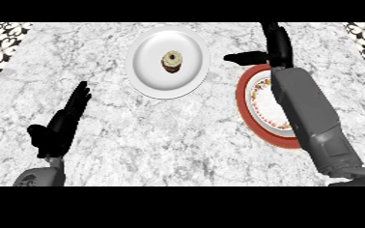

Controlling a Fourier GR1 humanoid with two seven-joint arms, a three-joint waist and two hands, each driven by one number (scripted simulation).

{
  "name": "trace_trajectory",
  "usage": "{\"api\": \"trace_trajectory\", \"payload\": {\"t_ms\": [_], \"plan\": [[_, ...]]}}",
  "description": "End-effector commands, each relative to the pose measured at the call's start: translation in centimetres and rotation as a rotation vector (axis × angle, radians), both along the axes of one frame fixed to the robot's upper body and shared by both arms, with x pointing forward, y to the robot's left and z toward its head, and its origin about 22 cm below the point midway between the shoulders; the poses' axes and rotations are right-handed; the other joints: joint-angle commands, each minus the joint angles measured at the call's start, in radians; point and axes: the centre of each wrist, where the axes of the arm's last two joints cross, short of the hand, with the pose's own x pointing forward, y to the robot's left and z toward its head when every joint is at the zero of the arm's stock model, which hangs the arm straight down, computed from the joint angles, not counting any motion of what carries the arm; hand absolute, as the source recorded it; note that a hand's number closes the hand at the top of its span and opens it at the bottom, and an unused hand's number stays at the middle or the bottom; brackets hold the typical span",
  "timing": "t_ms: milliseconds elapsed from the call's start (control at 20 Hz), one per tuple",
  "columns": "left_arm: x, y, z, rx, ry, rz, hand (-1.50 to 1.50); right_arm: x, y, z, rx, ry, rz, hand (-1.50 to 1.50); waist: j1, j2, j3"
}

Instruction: Pick the cupcake from the plate and place it in the plate

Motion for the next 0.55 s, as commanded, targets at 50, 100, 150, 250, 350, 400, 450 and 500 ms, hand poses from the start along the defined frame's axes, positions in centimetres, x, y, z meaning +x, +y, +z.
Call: {"api": "trace_trajectory", "payload": {"t_ms": [50, 100, 150, 250, 350, 400, 450, 500], "plan": [[-0.2, -1.3, -0.3, 0.005, 0.005, 0.003, 0.0, -0.4, -5.2, -0.8, -0.002, -0.014, 0.052, -1.5, 0.005, 0.002, 0.0], [0.2, -0.3, 0.8, 0.007, 0.007, 0.0, 0.0, -1.3, -4.6, -3.0, -0.026, -0.001, 0.067, -1.5, 0.003, 0.001, 0.0], [1.2, 0.3, 0.5, -0.002, 0.004, -0.008, 0.0, -0.5, -4.4, -1.7, -0.054, -0.015, 0.077, -1.5, 0.001, 0.001, 0.0], [-0.8, -0.5, -0.7, 0.011, 0.0, -0.017, 0.0, -1.7, -6.6, -3.5, -0.057, -0.015, 0.067, -1.5, 0.009, 0.003, 0.0], [1.6, 0.0, 0.8, -0.001, 0.009, -0.018, 0.0, -1.2, -6.1, -3.2, -0.058, -0.003, 0.056, -1.5, 0.011, 0.006, 0.0], [-0.1, 0.3, -0.7, 0.016, -0.004, -0.004, 0.0, -2.5, -6.3, -5.4, -0.066, -0.009, 0.051, -1.5, 0.01, 0.005, 0.0], [1.0, -0.1, 0.6, -0.003, -0.004, 0.006, 0.0, -1.0, -6.2, -2.9, -0.076, -0.019, 0.042, -1.5, 0.007, 0.002, 0.0], [0.6, -0.4, 0.5, 0.009, -0.011, -0.016, 0.0, -1.7, -7.8, -3.7, -0.082, -0.025, 0.022, -1.5, 0.019, 0.008, 0.001]]}}
